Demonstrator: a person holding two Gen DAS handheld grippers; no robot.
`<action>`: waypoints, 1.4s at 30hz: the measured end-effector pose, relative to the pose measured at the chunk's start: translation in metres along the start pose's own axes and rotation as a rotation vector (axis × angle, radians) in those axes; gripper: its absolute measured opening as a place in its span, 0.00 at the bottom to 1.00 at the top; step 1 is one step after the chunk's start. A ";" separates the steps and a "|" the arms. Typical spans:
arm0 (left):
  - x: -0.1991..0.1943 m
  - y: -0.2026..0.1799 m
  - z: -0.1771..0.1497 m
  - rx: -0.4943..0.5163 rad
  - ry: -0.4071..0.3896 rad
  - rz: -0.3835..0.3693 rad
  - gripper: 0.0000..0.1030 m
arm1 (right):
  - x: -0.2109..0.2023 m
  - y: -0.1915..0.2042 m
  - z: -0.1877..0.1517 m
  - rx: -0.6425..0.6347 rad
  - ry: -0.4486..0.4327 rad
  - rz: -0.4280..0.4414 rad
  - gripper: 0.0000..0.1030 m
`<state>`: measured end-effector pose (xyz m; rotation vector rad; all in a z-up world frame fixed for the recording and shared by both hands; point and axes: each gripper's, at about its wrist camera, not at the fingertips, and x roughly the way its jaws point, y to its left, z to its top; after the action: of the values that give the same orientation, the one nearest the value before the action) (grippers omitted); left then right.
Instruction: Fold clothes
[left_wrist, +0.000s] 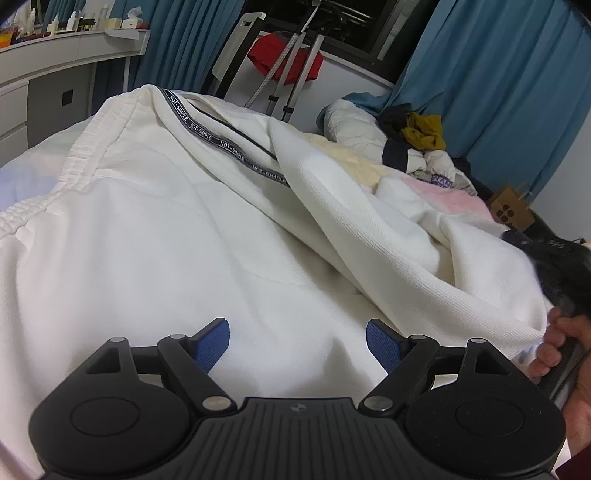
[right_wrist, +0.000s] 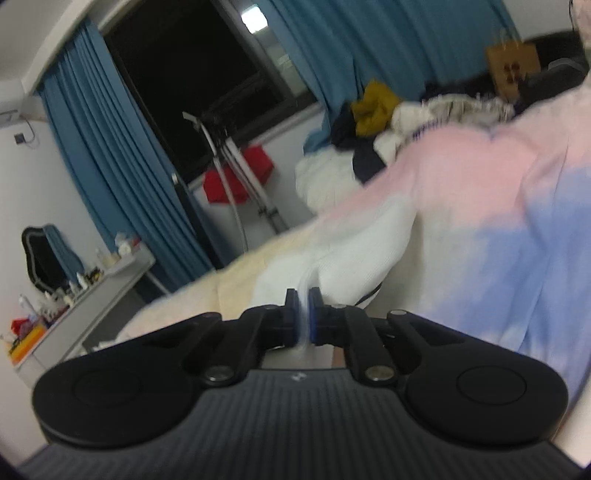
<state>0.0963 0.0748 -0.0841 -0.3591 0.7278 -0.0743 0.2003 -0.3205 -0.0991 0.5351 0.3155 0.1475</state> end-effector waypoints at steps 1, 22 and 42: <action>-0.002 0.000 0.001 -0.006 -0.006 -0.005 0.81 | -0.009 0.000 0.006 0.007 -0.033 -0.004 0.07; -0.032 0.012 0.011 -0.046 -0.088 -0.116 0.81 | -0.199 0.015 0.059 -0.110 -0.749 -0.439 0.07; 0.005 0.036 0.034 0.018 -0.109 -0.004 0.81 | 0.056 -0.165 0.152 -0.136 -0.210 -0.663 0.07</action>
<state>0.1208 0.1179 -0.0763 -0.3445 0.6187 -0.0647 0.3128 -0.5213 -0.0754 0.2861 0.2612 -0.5228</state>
